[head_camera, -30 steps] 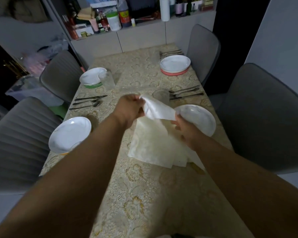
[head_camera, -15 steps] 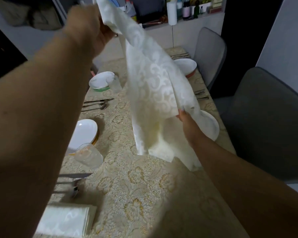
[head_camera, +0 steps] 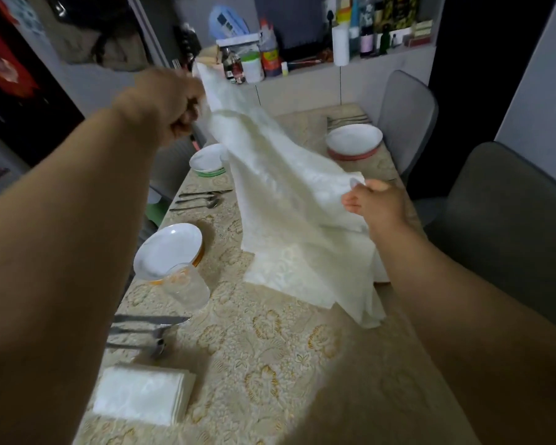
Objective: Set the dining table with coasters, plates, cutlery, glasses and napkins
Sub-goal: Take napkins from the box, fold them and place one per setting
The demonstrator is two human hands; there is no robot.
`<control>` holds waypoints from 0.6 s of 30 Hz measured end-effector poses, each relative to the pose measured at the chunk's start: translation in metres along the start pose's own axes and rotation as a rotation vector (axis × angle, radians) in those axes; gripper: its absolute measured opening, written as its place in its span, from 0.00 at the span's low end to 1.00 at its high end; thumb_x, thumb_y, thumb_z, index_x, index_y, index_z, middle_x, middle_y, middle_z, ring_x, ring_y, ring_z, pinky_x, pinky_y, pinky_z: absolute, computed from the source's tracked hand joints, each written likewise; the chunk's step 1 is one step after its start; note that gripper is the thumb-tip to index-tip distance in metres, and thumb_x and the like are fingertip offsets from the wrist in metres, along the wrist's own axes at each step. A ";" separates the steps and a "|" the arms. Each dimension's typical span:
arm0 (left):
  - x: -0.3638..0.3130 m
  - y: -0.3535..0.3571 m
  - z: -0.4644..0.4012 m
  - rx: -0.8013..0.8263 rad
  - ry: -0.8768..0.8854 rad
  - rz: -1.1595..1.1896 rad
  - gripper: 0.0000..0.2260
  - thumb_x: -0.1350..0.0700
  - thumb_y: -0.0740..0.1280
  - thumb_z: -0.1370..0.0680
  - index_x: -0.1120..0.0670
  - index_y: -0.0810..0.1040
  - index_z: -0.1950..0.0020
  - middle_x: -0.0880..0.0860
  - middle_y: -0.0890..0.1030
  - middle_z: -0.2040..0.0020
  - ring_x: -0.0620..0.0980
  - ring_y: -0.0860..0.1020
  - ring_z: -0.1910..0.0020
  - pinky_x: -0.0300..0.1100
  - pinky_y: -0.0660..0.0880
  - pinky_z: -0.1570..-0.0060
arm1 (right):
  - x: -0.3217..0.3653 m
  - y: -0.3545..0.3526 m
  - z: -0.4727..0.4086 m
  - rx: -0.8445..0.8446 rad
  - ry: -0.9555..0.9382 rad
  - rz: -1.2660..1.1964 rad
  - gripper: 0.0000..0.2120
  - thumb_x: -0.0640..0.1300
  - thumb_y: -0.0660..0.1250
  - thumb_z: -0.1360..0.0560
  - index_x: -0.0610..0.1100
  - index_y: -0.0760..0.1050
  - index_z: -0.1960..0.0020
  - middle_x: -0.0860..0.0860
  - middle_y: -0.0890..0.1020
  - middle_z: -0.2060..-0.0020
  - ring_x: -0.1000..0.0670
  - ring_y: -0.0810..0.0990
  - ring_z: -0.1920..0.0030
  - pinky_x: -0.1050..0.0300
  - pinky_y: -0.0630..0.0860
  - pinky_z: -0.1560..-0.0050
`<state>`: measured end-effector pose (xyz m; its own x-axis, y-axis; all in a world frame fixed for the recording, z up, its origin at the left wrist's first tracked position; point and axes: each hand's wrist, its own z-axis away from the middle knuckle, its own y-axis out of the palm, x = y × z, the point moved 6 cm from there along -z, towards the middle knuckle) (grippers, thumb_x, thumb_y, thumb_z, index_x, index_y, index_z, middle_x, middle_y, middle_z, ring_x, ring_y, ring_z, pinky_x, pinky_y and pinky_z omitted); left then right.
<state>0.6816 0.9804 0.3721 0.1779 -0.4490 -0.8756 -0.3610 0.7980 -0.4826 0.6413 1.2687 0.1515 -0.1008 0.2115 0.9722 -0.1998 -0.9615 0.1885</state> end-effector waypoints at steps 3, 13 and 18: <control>0.042 0.013 0.009 0.083 -0.114 -0.030 0.05 0.58 0.62 0.19 0.54 0.74 0.54 0.51 0.75 0.66 0.42 0.73 0.77 0.33 0.67 0.78 | -0.017 0.005 0.012 0.011 0.002 0.075 0.07 0.41 0.65 0.22 0.37 0.75 0.50 0.44 0.81 0.64 0.53 0.81 0.66 0.58 0.79 0.60; 0.073 -0.012 0.026 0.048 0.168 0.209 0.15 0.75 0.63 0.27 0.62 0.75 0.43 0.56 0.79 0.50 0.53 0.78 0.52 0.37 0.79 0.57 | 0.055 0.004 0.054 -0.235 -0.364 0.314 0.15 0.44 0.56 0.22 0.42 0.78 0.43 0.45 0.81 0.47 0.45 0.78 0.44 0.52 0.74 0.41; 0.035 -0.041 0.061 0.087 0.283 0.591 0.11 0.66 0.60 0.30 0.56 0.76 0.52 0.56 0.80 0.54 0.54 0.77 0.55 0.46 0.74 0.52 | 0.118 0.004 0.108 -0.251 -0.577 0.090 0.14 0.47 0.56 0.21 0.51 0.78 0.44 0.53 0.80 0.48 0.53 0.77 0.46 0.62 0.72 0.47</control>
<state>0.7584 0.9565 0.3606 -0.2792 -0.0041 -0.9602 -0.2463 0.9668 0.0675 0.7335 1.2710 0.2820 0.3994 -0.0636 0.9146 -0.4445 -0.8859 0.1324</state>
